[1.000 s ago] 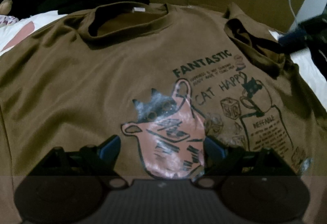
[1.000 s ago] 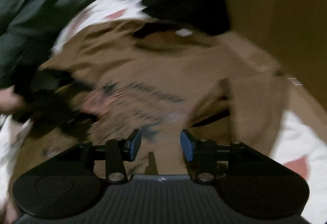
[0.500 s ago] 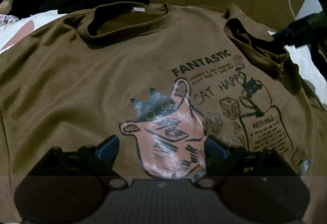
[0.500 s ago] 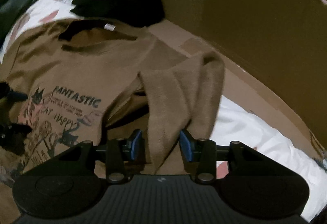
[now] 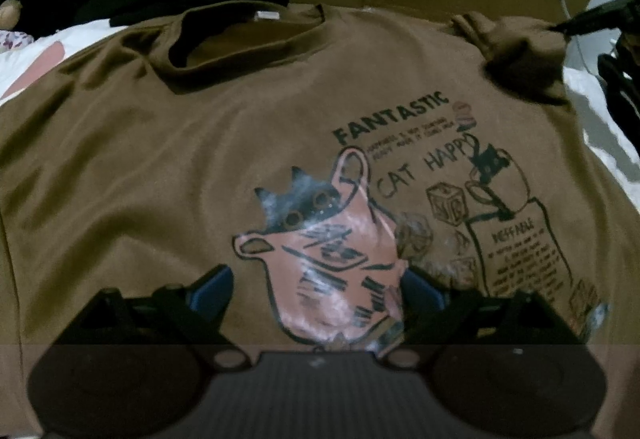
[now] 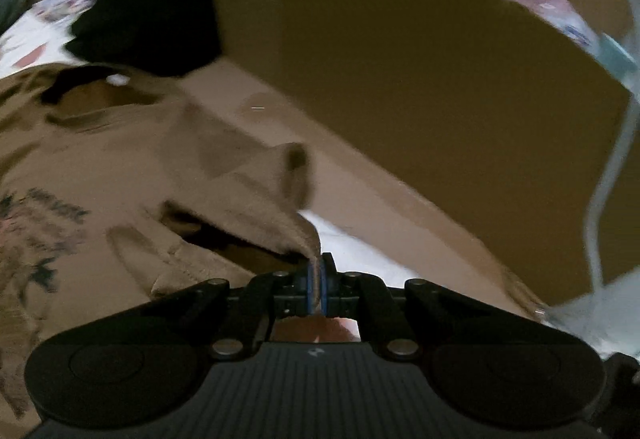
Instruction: Fold clothes
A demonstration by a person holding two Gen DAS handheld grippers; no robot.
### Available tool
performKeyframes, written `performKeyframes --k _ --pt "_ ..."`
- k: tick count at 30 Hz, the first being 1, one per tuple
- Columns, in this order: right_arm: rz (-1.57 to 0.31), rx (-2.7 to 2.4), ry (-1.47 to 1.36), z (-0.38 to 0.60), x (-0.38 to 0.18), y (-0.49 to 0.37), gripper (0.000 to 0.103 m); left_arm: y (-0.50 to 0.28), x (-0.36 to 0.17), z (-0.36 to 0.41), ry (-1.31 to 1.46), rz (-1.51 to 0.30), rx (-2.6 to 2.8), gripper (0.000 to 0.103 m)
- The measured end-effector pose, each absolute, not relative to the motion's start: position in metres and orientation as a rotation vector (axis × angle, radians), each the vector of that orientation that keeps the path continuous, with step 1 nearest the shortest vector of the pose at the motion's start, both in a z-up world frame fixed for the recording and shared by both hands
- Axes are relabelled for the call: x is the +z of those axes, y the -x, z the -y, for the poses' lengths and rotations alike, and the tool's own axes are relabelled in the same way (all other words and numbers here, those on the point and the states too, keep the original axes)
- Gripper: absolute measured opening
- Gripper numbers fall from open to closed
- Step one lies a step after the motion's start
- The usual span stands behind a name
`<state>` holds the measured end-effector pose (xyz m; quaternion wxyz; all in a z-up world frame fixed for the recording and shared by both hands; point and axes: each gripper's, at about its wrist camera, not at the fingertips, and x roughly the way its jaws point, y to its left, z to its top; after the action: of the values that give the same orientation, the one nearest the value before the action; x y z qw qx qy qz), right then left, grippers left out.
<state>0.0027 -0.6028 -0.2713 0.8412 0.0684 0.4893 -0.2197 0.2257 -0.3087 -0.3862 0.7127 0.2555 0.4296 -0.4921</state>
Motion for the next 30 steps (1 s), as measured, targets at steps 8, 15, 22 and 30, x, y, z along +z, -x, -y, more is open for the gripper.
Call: performKeyframes --k 8,15,22,30 --pt "-1.143 -0.599 -0.217 0.667 -0.306 0.034 0.009 -0.224 -0.386 0.31 -0.574 -0.956 -1.088 0.096" --pt "-1.164 -0.683 -0.119 0.67 -0.316 0.048 0.052 -0.223 -0.386 0.309 -0.575 -0.955 -1.092 0.097" --pt "-1.077 -0.669 -0.198 0.671 -0.301 0.059 0.052 -0.222 -0.385 0.311 -0.573 -0.954 -1.087 0.097" --pt "-1.041 -0.34 -0.183 0.63 -0.301 0.041 0.052 -0.221 -0.384 0.312 -0.575 -0.954 -1.083 0.098"
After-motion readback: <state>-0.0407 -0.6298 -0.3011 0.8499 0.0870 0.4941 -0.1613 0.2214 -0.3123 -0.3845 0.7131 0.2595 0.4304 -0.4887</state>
